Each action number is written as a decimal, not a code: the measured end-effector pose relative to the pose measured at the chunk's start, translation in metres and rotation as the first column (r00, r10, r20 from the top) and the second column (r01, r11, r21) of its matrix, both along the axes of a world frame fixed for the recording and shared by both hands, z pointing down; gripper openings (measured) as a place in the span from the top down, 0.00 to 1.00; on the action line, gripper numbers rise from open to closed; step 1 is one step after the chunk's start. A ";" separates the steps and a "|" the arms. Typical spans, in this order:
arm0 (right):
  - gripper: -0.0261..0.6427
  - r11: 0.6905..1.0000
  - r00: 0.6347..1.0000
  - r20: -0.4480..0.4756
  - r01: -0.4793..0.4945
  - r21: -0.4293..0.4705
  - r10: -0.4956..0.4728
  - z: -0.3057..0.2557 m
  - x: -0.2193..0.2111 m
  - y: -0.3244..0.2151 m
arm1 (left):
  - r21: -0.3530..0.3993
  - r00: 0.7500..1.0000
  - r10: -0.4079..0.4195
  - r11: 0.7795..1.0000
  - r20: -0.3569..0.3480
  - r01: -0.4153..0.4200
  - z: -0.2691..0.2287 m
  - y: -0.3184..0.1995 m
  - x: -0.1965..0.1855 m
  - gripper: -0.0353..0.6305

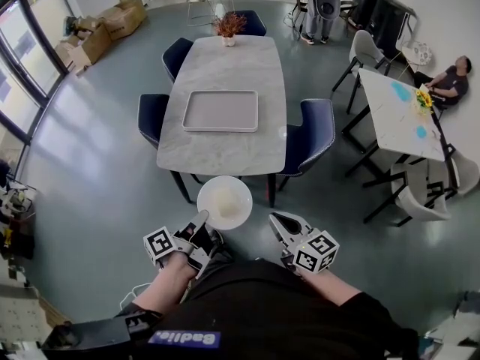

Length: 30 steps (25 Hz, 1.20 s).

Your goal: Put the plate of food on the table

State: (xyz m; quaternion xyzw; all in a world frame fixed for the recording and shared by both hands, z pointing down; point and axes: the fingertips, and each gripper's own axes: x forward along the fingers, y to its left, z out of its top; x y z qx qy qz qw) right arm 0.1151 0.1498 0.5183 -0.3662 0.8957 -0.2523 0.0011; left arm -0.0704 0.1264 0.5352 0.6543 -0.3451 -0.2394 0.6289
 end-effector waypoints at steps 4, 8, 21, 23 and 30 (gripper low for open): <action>0.94 1.000 1.000 -0.004 -0.020 -0.016 0.020 0.001 -0.005 -0.015 | -0.012 1.000 0.018 1.000 0.001 -0.018 0.000 -0.015 -0.003 0.92; 0.95 0.999 0.999 -0.013 -0.037 -0.026 0.036 0.002 -0.015 -0.036 | -0.014 0.999 0.044 0.999 0.004 -0.044 0.002 -0.037 -0.010 0.92; 0.94 0.996 0.997 -0.013 -0.082 -0.033 0.082 0.001 -0.065 -0.121 | -0.025 0.996 0.089 0.996 -0.018 -0.089 0.010 -0.122 -0.049 0.92; 0.94 0.995 0.996 -0.017 -0.091 -0.038 0.090 0.000 -0.075 -0.133 | -0.025 0.995 0.100 0.995 -0.009 -0.100 0.012 -0.135 -0.058 0.92; 0.94 0.988 0.989 -0.031 -0.143 -0.049 0.142 0.003 -0.101 -0.165 | -0.023 0.988 0.151 0.988 -0.022 -0.151 0.015 -0.175 -0.079 0.92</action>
